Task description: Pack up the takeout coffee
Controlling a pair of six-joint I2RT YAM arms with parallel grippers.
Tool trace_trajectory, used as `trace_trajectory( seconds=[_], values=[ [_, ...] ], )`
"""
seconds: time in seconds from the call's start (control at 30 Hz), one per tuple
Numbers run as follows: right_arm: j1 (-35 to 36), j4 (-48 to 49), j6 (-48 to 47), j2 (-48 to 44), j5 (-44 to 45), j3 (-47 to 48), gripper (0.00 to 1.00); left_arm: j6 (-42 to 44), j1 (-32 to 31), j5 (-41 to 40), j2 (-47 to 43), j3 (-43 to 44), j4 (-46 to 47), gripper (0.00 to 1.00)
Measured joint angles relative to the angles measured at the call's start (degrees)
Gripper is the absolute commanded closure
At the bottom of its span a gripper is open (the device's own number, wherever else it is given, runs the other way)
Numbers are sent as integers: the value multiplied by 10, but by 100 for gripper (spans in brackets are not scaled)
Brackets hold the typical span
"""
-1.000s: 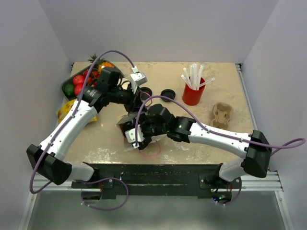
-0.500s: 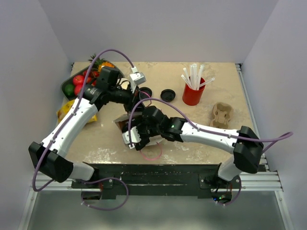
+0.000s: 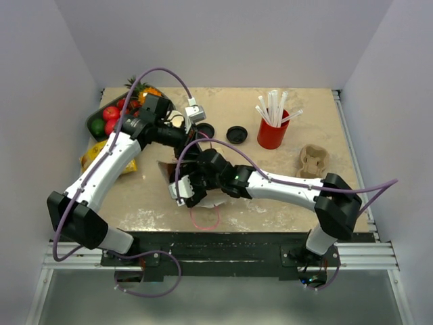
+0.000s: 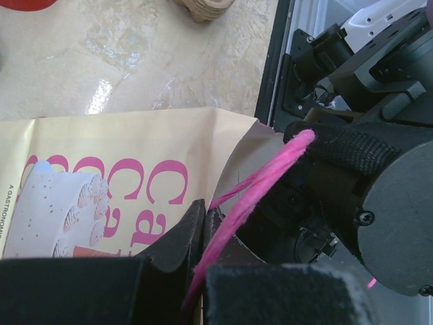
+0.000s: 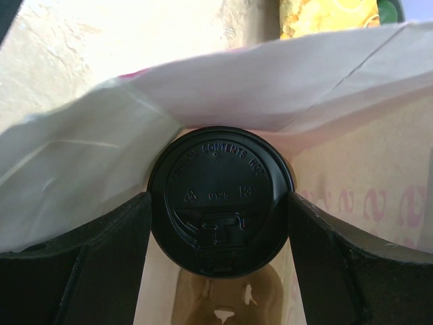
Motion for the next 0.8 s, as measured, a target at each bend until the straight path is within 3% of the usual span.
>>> trace_trajectory(
  seconds=[0.47,0.8],
  values=[
    [-10,33,-15,25,31,5,100,64,21,33,34,43,-64,100],
    [-10,34,-10,42,79,20,100,13,26,48,31,27,-29,100]
  ],
)
